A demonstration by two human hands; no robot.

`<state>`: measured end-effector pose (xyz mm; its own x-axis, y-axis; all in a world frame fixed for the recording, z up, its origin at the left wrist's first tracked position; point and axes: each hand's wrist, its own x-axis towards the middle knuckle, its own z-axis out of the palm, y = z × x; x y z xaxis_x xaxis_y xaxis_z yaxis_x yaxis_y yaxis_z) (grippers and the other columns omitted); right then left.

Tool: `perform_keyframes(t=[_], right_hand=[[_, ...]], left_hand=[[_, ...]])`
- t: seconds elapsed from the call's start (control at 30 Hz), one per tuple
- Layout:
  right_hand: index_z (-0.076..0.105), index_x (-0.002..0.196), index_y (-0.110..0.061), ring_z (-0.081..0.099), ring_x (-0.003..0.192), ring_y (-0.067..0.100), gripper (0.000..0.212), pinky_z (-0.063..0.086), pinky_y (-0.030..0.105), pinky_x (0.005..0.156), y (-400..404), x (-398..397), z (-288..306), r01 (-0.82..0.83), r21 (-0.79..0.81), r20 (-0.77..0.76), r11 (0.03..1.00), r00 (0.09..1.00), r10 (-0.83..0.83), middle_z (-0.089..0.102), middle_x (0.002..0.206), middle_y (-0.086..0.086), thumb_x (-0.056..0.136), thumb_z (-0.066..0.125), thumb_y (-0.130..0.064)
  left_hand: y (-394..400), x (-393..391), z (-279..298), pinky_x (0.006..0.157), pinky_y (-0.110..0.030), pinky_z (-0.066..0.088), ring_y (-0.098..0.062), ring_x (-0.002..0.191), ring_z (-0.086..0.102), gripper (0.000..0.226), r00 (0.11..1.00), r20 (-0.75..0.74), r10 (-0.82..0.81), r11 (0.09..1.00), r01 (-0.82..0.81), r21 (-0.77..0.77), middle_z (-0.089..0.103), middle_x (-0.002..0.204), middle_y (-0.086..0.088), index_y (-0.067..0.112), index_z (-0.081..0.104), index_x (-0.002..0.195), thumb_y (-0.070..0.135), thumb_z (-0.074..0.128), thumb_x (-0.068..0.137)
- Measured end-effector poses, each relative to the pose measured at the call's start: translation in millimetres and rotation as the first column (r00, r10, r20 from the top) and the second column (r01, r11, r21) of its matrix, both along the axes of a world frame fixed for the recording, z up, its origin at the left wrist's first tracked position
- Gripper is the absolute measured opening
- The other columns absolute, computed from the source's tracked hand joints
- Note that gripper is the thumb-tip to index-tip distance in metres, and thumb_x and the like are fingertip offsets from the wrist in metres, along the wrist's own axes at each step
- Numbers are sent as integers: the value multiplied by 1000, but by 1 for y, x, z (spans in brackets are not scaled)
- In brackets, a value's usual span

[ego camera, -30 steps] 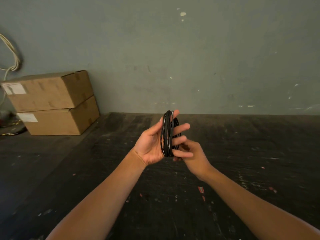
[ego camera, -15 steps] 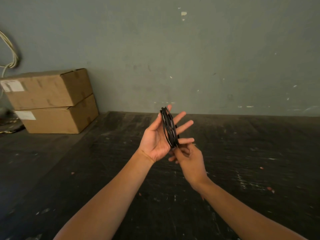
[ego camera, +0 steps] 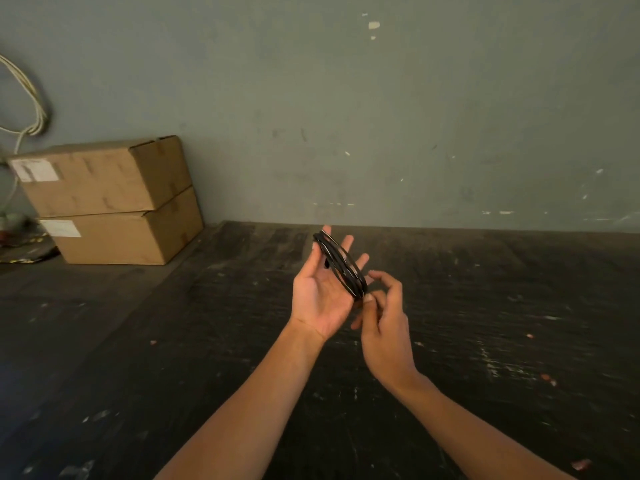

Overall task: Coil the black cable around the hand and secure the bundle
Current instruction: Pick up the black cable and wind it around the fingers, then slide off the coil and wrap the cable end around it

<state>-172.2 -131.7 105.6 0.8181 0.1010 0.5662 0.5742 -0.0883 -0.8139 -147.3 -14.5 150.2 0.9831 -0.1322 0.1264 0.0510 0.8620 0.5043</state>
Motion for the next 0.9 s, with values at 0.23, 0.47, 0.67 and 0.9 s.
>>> perform_keyframes(t=[0.23, 0.47, 0.67, 0.9], right_hand=[[42, 120, -39, 66, 68, 22, 29, 57, 41, 57, -8, 4, -4, -122, -164, -71, 979, 991, 111, 68, 87, 4, 96, 38, -54], [45, 102, -30, 59, 55, 18, 20, 49, 32, 47, -17, 8, -12, -125, -244, -106, 962, 989, 102, 65, 78, 1, 95, 39, -47], [44, 103, -20, 48, 46, 4, 16, 42, 26, 44, -34, 20, -16, -77, -288, -238, 955, 971, 7, 56, 67, 4, 102, 35, -33], [51, 98, -16, 39, 48, 9, 27, 33, 25, 46, -49, 31, -16, -60, -12, -719, 998, 694, 33, 48, 63, 1, 103, 34, -37]], left_hand=[[-4, -4, -7, 117, -51, 23, -28, 134, 39, 36, 999, -42, 28, 991, -22, 129, 52, 144, -3, 33, 68, 125, 35, 52, 93], [-8, -4, -17, 93, -41, 47, -22, 123, 53, 36, 990, -141, 21, 977, 9, 212, 55, 140, -6, 30, 68, 126, 33, 55, 93], [3, 3, -14, 94, -37, 53, -24, 111, 68, 31, 967, -254, 19, 907, 91, 412, 70, 121, -15, 9, 64, 125, 15, 56, 95], [6, -13, -43, 93, -19, 49, -4, 106, 66, 26, 875, 451, 176, 109, -473, 874, 73, 114, -2, 18, 68, 118, 11, 59, 95]])
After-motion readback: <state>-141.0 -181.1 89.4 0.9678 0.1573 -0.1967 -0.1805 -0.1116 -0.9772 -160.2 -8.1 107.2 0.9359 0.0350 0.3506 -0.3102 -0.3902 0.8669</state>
